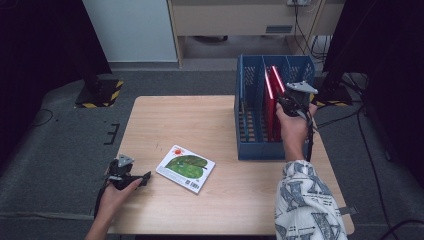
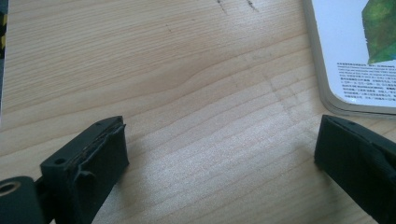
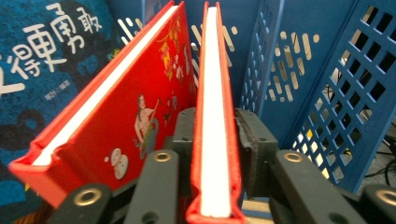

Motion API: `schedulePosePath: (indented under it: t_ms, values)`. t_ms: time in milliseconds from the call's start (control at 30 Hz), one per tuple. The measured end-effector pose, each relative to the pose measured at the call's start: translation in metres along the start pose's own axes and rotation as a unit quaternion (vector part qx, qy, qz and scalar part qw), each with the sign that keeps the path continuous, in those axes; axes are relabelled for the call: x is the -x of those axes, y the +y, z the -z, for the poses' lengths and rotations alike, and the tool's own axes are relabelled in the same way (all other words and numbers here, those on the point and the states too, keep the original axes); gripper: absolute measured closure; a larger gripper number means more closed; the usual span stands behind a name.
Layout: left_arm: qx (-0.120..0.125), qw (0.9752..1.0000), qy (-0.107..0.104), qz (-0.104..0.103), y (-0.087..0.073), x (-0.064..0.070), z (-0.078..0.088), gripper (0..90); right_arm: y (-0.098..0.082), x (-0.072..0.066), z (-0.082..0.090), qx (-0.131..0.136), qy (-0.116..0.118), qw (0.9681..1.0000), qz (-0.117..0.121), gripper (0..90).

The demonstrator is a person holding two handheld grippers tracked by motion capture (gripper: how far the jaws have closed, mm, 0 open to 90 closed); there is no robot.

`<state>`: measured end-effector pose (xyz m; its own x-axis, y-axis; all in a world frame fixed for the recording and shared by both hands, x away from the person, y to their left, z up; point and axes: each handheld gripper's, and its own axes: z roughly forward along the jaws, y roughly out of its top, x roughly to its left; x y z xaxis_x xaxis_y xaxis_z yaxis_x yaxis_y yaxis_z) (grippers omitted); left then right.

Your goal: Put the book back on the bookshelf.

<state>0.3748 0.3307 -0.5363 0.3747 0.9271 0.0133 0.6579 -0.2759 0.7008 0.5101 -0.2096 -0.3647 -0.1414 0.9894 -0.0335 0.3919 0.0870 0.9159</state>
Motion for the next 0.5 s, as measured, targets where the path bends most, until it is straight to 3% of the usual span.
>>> schedulePosePath:
  t_ms: [300, 500]
  values:
    - [0.001, 1.0, -0.001, 0.001, 0.0001, 0.0, -0.0004, 1.5, 0.0, -0.0033, -0.0039, -0.001, -0.015, 0.9999, 0.005, 79.6]
    - [0.003, 1.0, -0.004, -0.002, 0.0001, 0.0007, 0.0, 3.2, -0.0002, -0.0086, -0.006, 0.015, -0.023, 0.9996, 0.01, 80.0]
